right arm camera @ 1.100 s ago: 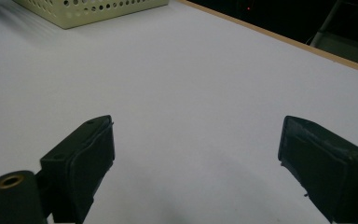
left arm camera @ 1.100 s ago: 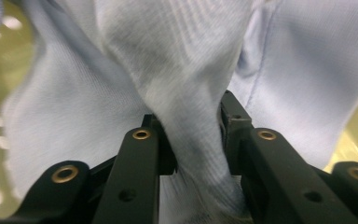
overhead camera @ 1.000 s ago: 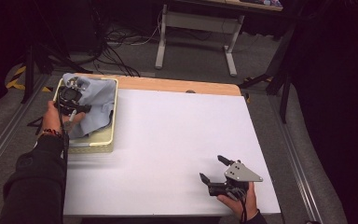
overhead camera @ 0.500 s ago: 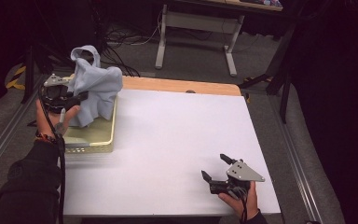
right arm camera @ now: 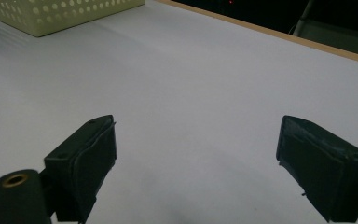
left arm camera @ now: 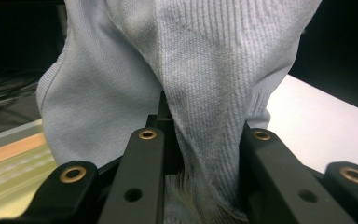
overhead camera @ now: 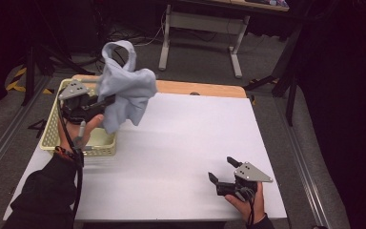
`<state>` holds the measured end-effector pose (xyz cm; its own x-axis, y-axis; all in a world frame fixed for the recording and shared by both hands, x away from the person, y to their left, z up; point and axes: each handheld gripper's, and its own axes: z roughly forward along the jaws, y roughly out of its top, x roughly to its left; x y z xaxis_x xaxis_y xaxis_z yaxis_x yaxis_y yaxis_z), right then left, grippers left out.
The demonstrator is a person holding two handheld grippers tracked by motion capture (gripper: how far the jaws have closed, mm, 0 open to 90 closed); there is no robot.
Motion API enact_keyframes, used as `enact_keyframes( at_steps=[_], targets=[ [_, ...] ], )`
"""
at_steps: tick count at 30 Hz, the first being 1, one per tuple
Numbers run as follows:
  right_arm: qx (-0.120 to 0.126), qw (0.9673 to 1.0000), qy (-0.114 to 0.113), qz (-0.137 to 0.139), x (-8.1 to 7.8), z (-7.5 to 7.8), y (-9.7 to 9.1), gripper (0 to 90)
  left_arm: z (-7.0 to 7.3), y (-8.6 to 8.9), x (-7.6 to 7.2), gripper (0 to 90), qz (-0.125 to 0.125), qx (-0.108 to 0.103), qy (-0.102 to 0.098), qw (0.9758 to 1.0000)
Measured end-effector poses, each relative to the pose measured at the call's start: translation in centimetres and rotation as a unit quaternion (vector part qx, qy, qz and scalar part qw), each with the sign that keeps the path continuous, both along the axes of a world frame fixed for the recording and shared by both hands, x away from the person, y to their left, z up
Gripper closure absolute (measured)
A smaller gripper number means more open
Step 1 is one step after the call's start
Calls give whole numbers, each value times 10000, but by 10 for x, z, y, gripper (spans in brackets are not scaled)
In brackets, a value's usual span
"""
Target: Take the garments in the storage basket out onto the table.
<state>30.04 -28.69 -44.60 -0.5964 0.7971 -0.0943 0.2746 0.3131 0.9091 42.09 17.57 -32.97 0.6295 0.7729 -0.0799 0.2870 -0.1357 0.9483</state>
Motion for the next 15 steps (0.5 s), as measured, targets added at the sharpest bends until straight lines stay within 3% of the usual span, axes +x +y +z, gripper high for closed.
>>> enact_keyframes(
  at_steps=[4, 8, 9, 10, 13, 15],
  targets=[
    [16, 10000, 1, -43, 0, 1, -2, 124, -2, -28, -7, 770, -336, 55, -2, 9994],
    [5, 10000, -18, -65, 0, 1, -3, 124, -6, -59, -15, 771, -598, 288, 112, 9977],
    [9, 10000, -24, -70, 0, 1, -3, 124, -10, -75, -16, 771, -683, 369, 202, 9968],
    [9, 10000, -24, -70, 0, 1, -3, 124, -10, -75, -16, 772, -683, 369, 202, 9968],
    [34, 10000, -35, -74, -1, 2, -3, 124, -17, -99, -17, 772, -850, 477, 336, 9947],
    [100, 9999, -33, -19, -2, 3, -3, 123, -26, -123, -17, 772, -1019, 559, 532, 9918]
  ],
)
